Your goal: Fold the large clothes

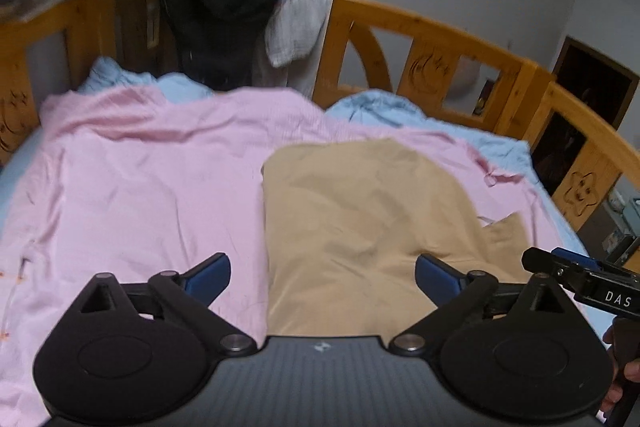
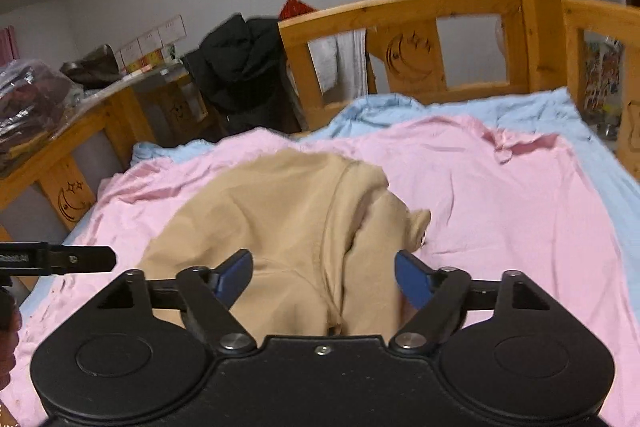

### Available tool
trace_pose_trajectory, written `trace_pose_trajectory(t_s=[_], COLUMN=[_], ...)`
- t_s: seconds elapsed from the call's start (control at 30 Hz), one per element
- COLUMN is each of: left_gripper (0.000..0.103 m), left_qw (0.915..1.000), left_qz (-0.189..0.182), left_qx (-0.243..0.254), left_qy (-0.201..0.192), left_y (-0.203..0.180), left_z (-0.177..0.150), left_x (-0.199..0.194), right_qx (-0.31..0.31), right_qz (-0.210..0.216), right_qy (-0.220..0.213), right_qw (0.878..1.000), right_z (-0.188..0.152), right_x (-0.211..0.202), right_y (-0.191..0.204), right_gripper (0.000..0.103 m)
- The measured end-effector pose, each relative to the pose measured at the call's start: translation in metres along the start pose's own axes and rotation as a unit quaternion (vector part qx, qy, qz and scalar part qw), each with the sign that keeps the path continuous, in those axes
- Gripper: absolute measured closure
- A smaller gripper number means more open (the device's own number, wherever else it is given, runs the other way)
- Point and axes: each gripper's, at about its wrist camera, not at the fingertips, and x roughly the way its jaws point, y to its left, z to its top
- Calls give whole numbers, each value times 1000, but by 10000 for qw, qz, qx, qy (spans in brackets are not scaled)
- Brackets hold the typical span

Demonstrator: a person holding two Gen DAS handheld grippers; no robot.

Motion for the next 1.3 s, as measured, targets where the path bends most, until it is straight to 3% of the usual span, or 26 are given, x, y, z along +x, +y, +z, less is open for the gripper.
trace_pose_trajectory(t_s=[0.27, 0.37, 0.63, 0.9, 1.3], left_gripper=[0, 0, 0, 0, 0], left_qw=[9960, 9931, 9920, 9928, 9936], left_qz=[305, 392, 374, 313, 375], left_qx=[488, 677, 773, 887, 820], left_qy=[-687, -878, -931, -747, -677], left_y=[-9, -7, 6, 13, 18], left_z=[-33, -55, -101, -136, -140], left_x=[-82, -106, -132, -131, -131], right_qx=[91, 222, 274, -100, -93], right_qz=[-128, -219, -662, -921, -921], right_qy=[-773, -847, -851, -650, -473], right_qw=[9969, 9959, 9938, 9936, 9946], right_z=[-15, -35, -90, -134, -138], right_x=[-82, -112, -169, -177, -166], right_y=[33, 46, 78, 93, 88], right_gripper=[1, 1, 1, 1, 1])
